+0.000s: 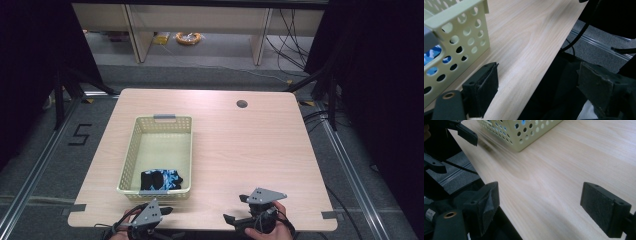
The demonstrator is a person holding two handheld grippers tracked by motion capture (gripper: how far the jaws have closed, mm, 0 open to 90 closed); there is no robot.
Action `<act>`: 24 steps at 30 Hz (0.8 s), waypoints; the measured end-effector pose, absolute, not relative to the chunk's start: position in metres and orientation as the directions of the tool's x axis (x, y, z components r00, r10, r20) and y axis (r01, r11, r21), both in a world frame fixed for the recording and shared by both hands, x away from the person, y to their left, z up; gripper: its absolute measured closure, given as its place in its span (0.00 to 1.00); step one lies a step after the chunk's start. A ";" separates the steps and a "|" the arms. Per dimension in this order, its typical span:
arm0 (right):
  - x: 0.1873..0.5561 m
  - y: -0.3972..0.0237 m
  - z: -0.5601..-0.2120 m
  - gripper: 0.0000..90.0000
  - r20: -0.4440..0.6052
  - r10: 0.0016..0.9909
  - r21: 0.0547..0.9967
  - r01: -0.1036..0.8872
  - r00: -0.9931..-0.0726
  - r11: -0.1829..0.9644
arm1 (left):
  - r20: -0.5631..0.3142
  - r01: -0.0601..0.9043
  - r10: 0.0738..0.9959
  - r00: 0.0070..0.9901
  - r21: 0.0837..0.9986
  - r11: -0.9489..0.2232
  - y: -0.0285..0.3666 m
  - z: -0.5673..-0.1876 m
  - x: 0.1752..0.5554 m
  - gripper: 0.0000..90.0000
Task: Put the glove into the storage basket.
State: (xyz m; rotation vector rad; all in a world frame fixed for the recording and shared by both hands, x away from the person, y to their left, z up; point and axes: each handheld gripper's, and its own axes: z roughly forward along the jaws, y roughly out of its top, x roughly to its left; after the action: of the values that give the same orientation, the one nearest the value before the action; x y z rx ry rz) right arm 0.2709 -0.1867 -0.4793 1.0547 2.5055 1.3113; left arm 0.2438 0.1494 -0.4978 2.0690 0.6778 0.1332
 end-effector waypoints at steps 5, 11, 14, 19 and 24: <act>0.260 -0.192 -0.482 0.18 0.147 0.651 0.754 0.510 -0.745 0.413 | -0.151 0.416 0.519 0.841 0.795 -0.442 0.152 -0.500 0.244 0.18; 0.248 -0.195 -0.487 0.18 0.128 0.652 0.741 0.509 -0.747 0.438 | -0.137 0.404 0.505 0.852 0.785 -0.470 0.152 -0.502 0.244 0.18; 0.244 -0.198 -0.490 0.18 0.127 0.657 0.737 0.514 -0.743 0.438 | -0.139 0.416 0.514 0.847 0.774 -0.477 0.152 -0.503 0.243 0.19; 0.237 -0.203 -0.492 0.18 0.128 0.669 0.734 0.523 -0.732 0.432 | -0.160 0.425 0.520 0.839 0.790 -0.442 0.150 -0.504 0.241 0.19; 0.231 -0.205 -0.494 0.18 0.151 0.681 0.718 0.553 -0.716 0.422 | -0.135 0.412 0.508 0.851 0.770 -0.486 0.150 -0.505 0.242 0.18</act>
State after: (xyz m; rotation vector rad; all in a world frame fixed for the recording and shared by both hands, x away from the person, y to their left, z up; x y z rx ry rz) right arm 0.2310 -0.2051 -0.4941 1.0986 2.5073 1.1715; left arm 0.2419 0.1504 -0.5049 2.1459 0.6670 0.1384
